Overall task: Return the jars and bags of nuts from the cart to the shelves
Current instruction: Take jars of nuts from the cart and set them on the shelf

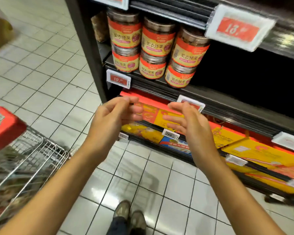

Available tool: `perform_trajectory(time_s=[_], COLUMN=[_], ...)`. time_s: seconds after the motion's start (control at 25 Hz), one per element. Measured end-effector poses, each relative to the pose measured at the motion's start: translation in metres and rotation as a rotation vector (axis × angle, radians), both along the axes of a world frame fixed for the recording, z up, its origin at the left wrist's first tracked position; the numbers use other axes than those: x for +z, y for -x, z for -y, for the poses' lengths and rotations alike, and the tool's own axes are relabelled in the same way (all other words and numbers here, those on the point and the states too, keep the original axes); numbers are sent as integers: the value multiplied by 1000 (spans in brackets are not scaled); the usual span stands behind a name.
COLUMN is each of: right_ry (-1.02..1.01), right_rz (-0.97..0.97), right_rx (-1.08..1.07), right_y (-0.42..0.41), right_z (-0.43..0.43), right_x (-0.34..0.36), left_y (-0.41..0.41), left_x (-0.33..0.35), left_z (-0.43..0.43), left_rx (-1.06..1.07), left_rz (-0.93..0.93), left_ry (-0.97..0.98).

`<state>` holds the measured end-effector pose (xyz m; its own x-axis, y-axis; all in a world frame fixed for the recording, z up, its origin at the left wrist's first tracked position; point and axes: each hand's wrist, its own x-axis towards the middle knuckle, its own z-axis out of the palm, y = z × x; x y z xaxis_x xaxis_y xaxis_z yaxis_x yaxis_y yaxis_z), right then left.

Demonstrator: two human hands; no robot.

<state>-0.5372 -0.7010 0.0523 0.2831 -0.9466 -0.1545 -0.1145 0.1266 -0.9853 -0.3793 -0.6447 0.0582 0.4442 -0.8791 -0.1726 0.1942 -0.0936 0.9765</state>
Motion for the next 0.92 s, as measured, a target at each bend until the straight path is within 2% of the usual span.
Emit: perform_trajectory(time_s=[0.12, 0.32, 0.44, 0.56, 0.68, 0.8, 0.92], right_ry=[-26, -48, -71, -35, -109, -160, -151], right_rz=[-69, 8, 40, 28, 29, -178, -500], right_rx=[230, 519, 777, 1030, 1106, 1193, 1306], right_y=[-18, -86, -162, -248, -333, -417, -482], right_z=[-66, -158, -228, -304, -369, -427, -468], right_x=[31, 66, 71, 70, 64, 38, -5], left_y=[-13, -42, -81, -137, -202, -273, -336], left_x=[29, 50, 46, 39, 36, 35, 13], left_z=[-100, -254, -344, -430, -507, -579, -607], left_rx=[113, 455, 767, 988, 1116, 1183, 1117], left_rz=[-8, -92, -149, -171, -172, -227, -278], left_ry=[-143, -187, -153, -102, -106, -219, -408])
